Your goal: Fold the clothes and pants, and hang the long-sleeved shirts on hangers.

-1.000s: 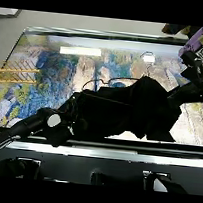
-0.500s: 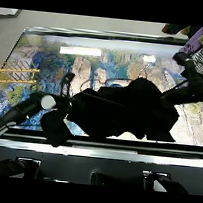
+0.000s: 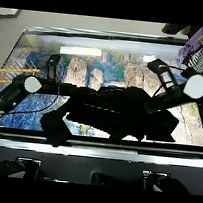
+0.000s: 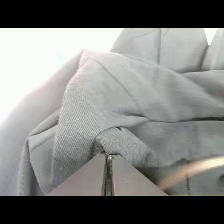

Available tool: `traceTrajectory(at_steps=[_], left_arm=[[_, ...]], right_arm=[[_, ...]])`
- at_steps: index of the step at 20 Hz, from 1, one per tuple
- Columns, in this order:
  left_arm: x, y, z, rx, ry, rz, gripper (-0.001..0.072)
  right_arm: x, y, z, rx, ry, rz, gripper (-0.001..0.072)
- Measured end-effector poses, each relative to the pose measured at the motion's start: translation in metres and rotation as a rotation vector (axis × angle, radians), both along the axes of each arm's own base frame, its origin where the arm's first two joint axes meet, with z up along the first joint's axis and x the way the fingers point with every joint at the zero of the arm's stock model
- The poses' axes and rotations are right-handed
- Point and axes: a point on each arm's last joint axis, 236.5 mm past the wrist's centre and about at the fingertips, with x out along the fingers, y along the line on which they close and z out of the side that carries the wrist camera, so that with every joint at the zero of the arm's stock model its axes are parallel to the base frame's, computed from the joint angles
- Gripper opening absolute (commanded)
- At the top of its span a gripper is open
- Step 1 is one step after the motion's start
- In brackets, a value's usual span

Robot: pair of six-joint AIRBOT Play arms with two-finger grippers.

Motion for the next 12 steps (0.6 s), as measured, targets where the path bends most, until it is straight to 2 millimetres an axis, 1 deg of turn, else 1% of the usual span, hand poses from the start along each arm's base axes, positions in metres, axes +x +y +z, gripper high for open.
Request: traceTrajectory(at_steps=[4,8,12], left_arm=[[0.001,0.000,0.008,-0.008,-0.012,-0.001,0.0021],[0.001,0.000,0.012,-0.013,-0.017,-0.002,0.0021],[0.002,-0.004,0.018,-0.034,-0.022,-0.001,0.0021]], right_arm=[[0.010,-0.008,0.003,-0.057,-0.058,-0.100,0.0027],[0.015,-0.009,0.005,-0.063,-0.085,-0.136,0.0027],[0.018,-0.005,0.006,-0.046,-0.100,-0.145,0.0027]])
